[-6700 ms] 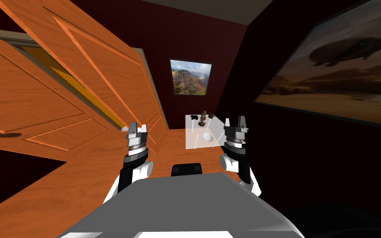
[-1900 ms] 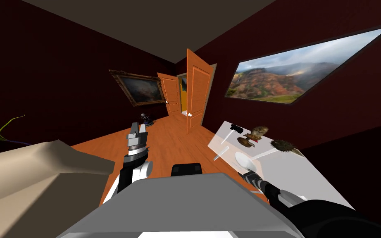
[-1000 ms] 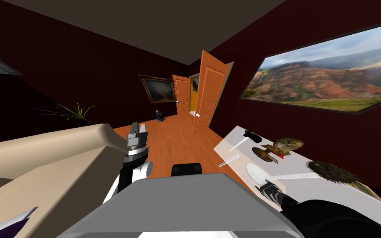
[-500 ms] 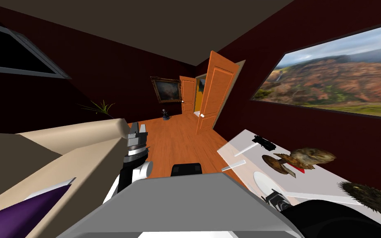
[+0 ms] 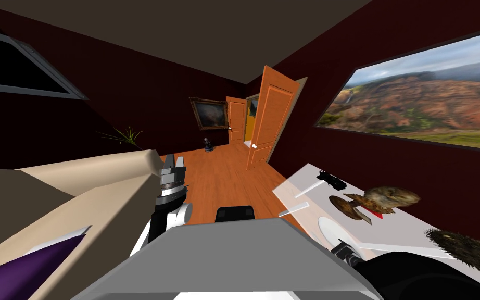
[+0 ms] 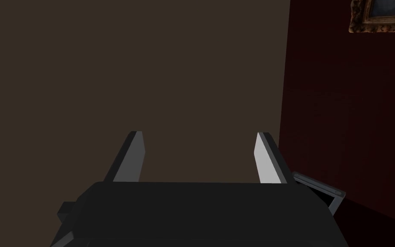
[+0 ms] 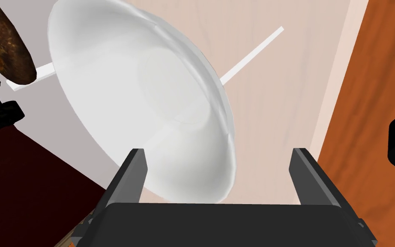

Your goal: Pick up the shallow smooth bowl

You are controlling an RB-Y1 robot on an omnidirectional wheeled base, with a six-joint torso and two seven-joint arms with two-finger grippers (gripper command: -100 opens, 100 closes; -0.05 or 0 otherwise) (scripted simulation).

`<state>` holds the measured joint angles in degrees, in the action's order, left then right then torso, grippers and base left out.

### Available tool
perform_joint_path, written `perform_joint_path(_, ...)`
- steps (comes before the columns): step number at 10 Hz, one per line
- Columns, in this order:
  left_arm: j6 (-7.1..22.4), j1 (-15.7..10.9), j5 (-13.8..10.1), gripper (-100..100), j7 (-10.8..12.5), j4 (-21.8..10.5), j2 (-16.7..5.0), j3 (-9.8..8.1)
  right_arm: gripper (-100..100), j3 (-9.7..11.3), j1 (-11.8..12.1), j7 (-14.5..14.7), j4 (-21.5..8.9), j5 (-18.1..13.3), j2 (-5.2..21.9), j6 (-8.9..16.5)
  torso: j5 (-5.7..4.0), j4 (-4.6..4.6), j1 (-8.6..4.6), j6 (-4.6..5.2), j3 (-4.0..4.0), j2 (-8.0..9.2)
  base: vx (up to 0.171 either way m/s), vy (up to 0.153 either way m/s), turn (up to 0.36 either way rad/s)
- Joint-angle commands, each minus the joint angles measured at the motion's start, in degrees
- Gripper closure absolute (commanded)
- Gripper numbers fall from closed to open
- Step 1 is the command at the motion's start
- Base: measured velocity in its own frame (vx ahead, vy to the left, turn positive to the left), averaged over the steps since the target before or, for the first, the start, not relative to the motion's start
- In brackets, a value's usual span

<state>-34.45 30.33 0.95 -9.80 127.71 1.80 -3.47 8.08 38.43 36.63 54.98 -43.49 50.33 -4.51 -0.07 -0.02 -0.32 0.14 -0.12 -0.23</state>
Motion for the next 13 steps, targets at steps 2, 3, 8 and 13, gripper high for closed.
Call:
perform_joint_path(2,0.0,0.0,0.0,0,0.0,0.0,0.0,0.00,-100,-0.5,-0.3,3.1,0.0,1.1,-1.2,0.1,0.00,0.00,0.02,-0.01,-0.01,0.00,0.034,-0.034,-0.038)
perform_joint_path(3,0.0,0.0,0.0,0,0.0,0.0,0.0,0.00,-100,-0.5,-0.3,4.1,0.1,1.5,-1.6,0.3,0.01,0.00,0.03,-0.01,0.01,0.02,0.030,-0.035,-0.044)
perform_joint_path(8,0.0,0.0,0.0,0,0.0,0.0,0.0,0.00,-100,-0.8,-0.6,7.3,0.3,2.9,-2.8,0.7,0.01,0.00,0.02,-0.01,0.01,0.02,0.028,-0.033,-0.038)
perform_joint_path(13,0.0,0.0,0.0,0,0.0,0.0,0.0,0.01,100,-0.8,-0.6,7.5,0.3,3.0,-2.9,0.7,0.05,0.01,0.15,-0.05,0.06,0.13,0.000,0.000,0.000)
